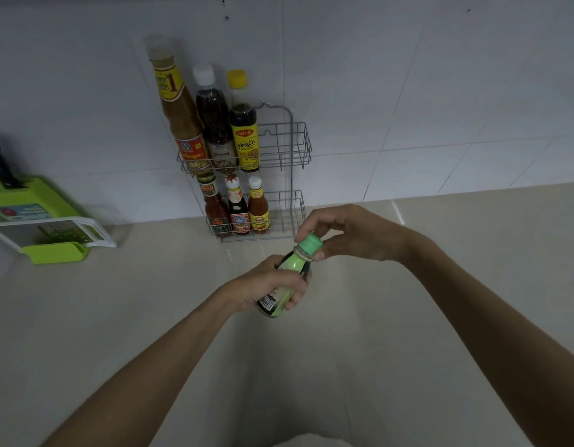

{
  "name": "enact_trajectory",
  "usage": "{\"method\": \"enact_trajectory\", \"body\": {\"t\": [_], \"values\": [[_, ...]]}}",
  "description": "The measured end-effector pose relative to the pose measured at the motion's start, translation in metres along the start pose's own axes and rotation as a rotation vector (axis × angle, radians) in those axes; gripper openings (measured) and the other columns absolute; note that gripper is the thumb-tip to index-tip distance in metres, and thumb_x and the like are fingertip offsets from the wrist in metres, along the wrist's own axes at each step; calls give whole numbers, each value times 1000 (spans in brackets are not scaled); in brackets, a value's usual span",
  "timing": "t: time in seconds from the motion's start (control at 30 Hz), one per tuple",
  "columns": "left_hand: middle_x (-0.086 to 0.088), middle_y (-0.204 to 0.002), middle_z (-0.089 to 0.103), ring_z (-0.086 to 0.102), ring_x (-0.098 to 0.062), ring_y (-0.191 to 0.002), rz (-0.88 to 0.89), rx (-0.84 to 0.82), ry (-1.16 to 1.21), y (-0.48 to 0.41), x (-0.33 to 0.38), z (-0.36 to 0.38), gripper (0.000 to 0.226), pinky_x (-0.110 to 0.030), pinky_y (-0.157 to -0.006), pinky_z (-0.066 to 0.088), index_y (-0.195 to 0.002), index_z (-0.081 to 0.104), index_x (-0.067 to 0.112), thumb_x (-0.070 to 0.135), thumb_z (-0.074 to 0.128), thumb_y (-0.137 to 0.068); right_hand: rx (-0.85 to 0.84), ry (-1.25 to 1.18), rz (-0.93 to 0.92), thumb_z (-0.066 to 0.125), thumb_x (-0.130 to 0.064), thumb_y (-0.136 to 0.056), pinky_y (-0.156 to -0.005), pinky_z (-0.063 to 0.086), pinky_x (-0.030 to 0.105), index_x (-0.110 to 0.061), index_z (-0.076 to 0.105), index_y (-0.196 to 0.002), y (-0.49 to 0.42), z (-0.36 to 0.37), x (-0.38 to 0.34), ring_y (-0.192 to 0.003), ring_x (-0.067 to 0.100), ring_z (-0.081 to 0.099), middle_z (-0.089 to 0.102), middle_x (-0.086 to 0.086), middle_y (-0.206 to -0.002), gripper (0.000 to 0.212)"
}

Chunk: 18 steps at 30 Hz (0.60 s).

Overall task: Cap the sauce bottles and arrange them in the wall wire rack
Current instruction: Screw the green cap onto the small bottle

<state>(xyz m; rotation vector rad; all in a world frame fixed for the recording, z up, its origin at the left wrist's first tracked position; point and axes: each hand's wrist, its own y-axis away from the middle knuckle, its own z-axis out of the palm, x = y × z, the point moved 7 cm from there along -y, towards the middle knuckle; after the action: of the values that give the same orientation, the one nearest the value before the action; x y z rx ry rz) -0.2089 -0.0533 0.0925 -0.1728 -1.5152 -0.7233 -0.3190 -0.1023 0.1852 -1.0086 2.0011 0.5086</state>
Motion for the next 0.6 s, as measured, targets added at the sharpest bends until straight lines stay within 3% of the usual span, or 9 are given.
{"method": "enact_trajectory", "body": {"t": [0.07,0.13,0.2,0.27,0.3,0.37,0.47,0.53,0.6], "values": [[-8,-58,58,54,-22,-52,23,131,-141,-2,1,-5,10,-28,-57,46,-75,61,8,12,65,-68,86,121,127,77,-33,-79,-68,55,23,-13,69,-93,-1,-2,5,-67,3,70,73,-6,-78,25],[-4,-57,60,57,-18,-53,42,220,-234,-3,1,-8,10,-30,-59,48,-72,60,8,15,66,-67,151,237,201,65,-54,-82,-51,55,23,-10,64,-82,-1,1,7,-49,8,68,71,0,-62,44],[-3,-57,61,57,-17,-53,52,222,-253,-4,3,-8,11,-29,-58,49,-72,60,10,16,67,-67,112,238,245,48,-69,-82,-47,56,24,-9,61,-95,-1,5,6,-51,12,69,70,5,-70,63],[-3,-58,61,58,-17,-54,55,233,-239,-2,5,-11,11,-29,-57,49,-71,60,12,18,67,-65,65,77,226,49,-66,-83,-49,56,24,-20,51,-118,3,7,6,-65,13,70,68,3,-91,58],[-2,-58,61,58,-17,-54,63,250,-234,-1,6,-13,11,-30,-56,49,-71,61,14,19,68,-64,70,66,164,54,-59,-86,-49,55,23,-23,52,-116,3,6,2,-66,11,68,66,2,-93,47],[2,-58,62,60,-15,-53,71,297,-294,0,7,-15,10,-29,-55,49,-67,62,24,24,69,-60,149,257,130,52,-57,-88,-48,52,24,-18,59,-91,5,5,-1,-52,5,61,67,0,-72,40],[5,-55,62,61,-13,-52,81,342,-374,-2,8,-12,10,-33,-57,49,-64,61,32,28,70,-59,280,510,279,21,-76,-83,-62,54,31,-22,57,-71,11,-2,2,-49,4,59,65,-1,-56,65],[5,-54,62,60,-12,-51,83,390,-358,-2,7,-15,10,-34,-56,50,-65,62,33,32,70,-58,286,399,234,29,-72,-86,-62,51,31,-25,56,-91,13,1,3,-57,7,59,66,-5,-71,54],[11,-55,62,59,-9,-52,125,508,-500,2,12,-19,21,-26,-51,45,-76,62,36,42,67,-56,337,338,175,48,-55,-92,-53,42,30,-19,52,-94,14,7,1,-54,16,53,59,-5,-66,36]]}}
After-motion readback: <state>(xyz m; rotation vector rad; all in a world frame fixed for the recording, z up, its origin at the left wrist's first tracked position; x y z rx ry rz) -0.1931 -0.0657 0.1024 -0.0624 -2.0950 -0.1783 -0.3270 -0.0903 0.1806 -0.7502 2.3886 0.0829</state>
